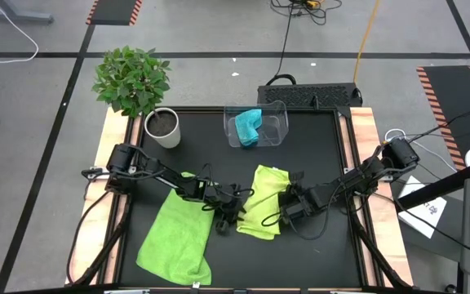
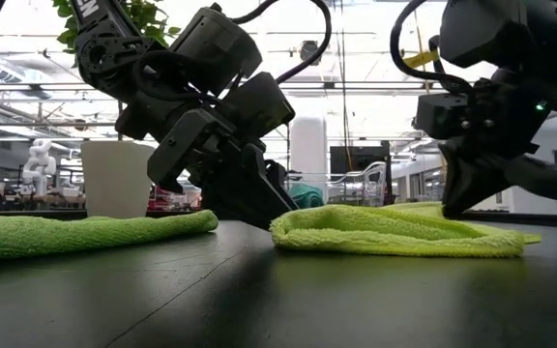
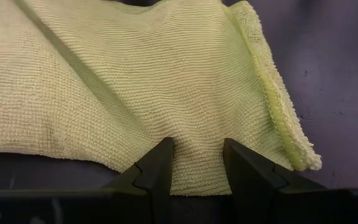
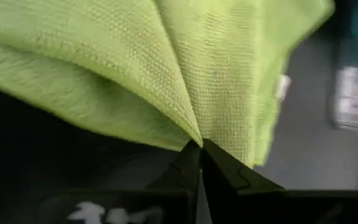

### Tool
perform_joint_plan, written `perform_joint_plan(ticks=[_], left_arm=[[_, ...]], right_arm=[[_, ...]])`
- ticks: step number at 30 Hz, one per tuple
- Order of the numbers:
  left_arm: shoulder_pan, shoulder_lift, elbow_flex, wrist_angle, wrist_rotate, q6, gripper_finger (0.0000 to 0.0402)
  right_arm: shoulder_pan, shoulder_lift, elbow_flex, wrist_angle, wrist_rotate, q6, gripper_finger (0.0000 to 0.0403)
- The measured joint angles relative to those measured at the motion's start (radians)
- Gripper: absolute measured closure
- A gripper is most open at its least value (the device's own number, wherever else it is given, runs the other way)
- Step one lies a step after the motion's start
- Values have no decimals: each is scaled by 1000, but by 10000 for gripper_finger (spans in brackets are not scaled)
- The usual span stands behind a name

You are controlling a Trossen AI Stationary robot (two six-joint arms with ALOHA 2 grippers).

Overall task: Fold microfiber towels
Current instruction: Fold the light green microfiber cloth

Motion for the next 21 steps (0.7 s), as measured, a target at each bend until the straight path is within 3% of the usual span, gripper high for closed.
perform_joint_plan(ticks=[9,15,21], left_arm=[[0,0,0,-1,0,7,257],[0,0,0,-3,0,14,257],[0,0,0,-5,0,14,257]], right_arm=[[0,-9,-1,23,-156,13,323],[11,-70,-1,35,-163,64,273],[21,-195,-1,67,-157,64,259]])
